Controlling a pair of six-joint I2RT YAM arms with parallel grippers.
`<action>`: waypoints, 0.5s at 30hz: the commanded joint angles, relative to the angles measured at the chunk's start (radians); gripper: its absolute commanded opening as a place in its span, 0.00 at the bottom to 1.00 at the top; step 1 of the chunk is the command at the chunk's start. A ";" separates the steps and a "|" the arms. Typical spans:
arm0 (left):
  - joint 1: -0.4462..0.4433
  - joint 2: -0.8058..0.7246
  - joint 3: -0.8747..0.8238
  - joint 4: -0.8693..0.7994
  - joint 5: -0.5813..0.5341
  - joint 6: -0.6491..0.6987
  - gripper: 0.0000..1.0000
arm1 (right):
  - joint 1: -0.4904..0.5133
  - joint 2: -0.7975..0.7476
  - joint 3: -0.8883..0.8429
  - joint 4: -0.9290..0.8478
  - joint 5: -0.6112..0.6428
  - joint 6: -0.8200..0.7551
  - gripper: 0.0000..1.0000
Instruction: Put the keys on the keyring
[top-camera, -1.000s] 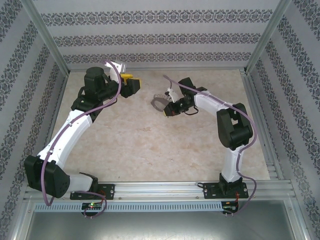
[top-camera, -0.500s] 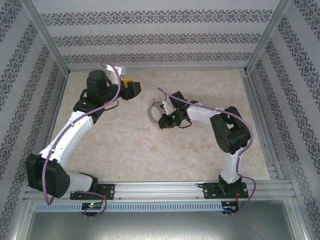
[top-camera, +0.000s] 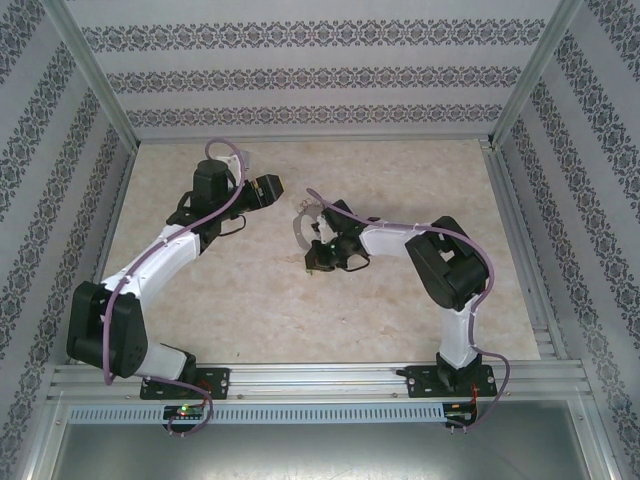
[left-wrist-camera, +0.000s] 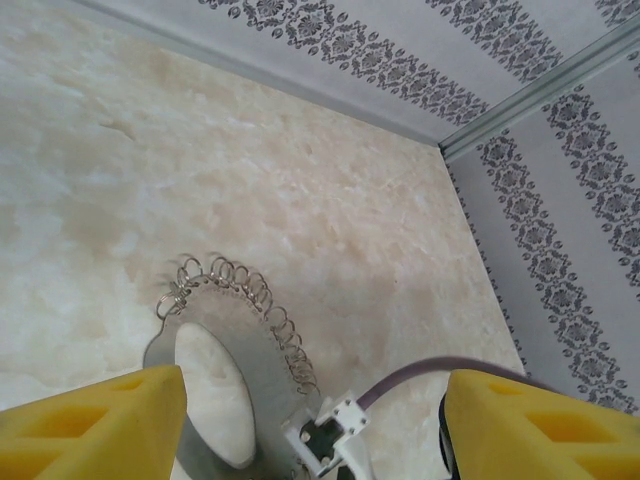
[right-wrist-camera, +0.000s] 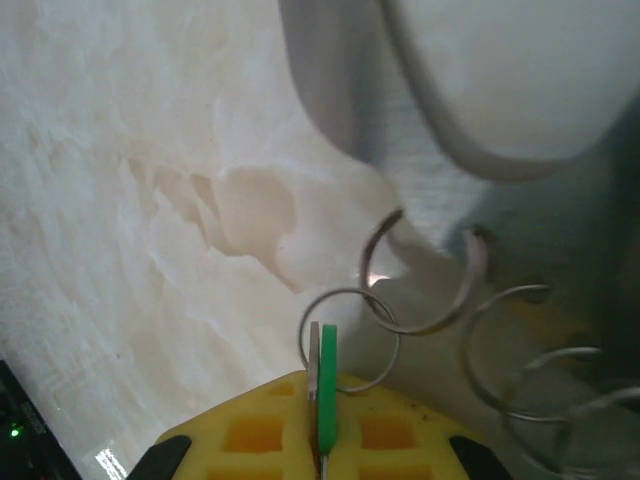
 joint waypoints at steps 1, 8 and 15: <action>0.012 0.013 -0.010 0.082 -0.012 -0.043 0.69 | 0.015 0.013 0.001 -0.002 0.016 0.031 0.10; 0.012 0.040 -0.011 0.105 -0.012 -0.055 0.70 | 0.064 -0.003 0.030 -0.012 -0.003 0.032 0.31; 0.011 0.035 -0.007 0.091 -0.024 -0.042 0.70 | 0.069 -0.109 0.011 -0.003 -0.003 0.002 0.44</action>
